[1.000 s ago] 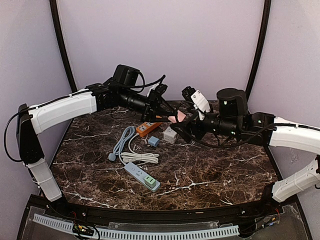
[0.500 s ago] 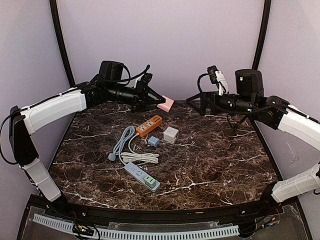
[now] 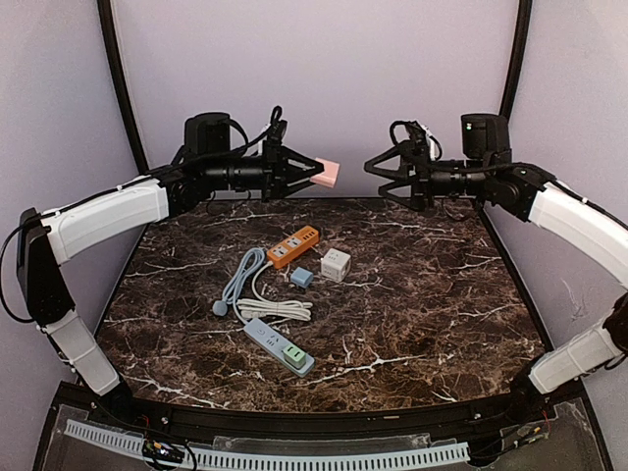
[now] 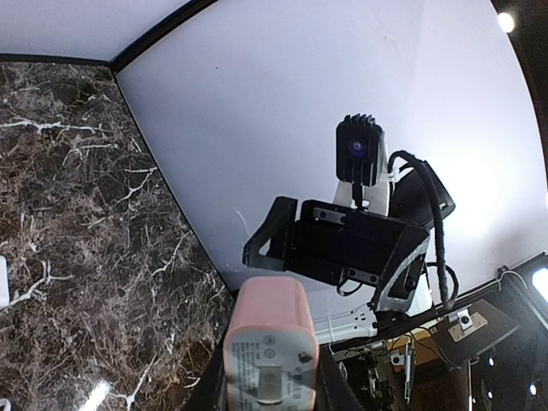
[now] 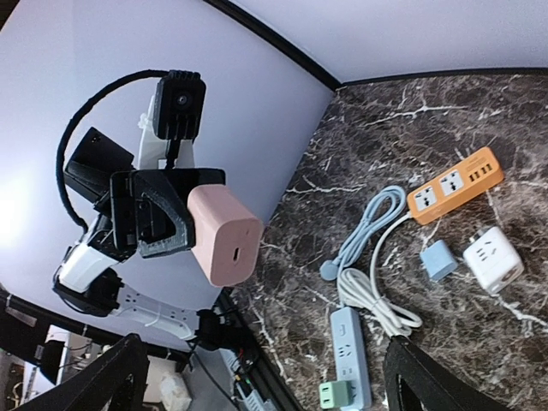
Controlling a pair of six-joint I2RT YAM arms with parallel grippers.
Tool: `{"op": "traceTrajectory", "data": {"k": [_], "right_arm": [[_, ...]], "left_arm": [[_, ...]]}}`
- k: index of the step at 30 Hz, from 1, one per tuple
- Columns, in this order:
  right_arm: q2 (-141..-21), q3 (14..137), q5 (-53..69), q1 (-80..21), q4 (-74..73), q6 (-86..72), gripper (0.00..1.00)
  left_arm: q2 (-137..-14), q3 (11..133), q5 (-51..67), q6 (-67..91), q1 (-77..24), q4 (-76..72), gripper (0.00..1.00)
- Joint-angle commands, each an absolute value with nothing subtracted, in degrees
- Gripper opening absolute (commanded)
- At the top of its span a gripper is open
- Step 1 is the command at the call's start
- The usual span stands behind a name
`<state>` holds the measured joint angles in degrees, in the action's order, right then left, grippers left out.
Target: Insert the plug
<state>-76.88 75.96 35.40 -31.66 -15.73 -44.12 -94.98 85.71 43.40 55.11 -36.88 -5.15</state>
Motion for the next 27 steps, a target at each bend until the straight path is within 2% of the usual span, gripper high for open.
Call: {"op": "traceTrajectory", "data": {"k": [1, 8, 18, 27], "right_arm": [[-78.12, 76.26, 44.39, -31.30, -5.99, -53.14, 0.92], [-79.89, 73.87, 47.42, -31.32, 5.14, -61.15, 0.78], [-81.80, 74.53, 48.93, -31.29, 5.83, -63.60, 0.67], [-81.96, 74.03, 48.47, -31.30, 4.77, -65.18, 0.67]], "left_arm": [[-94.08, 84.33, 42.33, 59.37, -37.00, -12.99, 0.01], [-96.04, 82.95, 43.23, 68.61, -37.24, -21.97, 0.01], [-99.28, 85.82, 46.15, 73.60, -38.87, -23.76, 0.01], [-100.15, 85.79, 46.06, 75.61, -39.70, -26.92, 0.01]]}}
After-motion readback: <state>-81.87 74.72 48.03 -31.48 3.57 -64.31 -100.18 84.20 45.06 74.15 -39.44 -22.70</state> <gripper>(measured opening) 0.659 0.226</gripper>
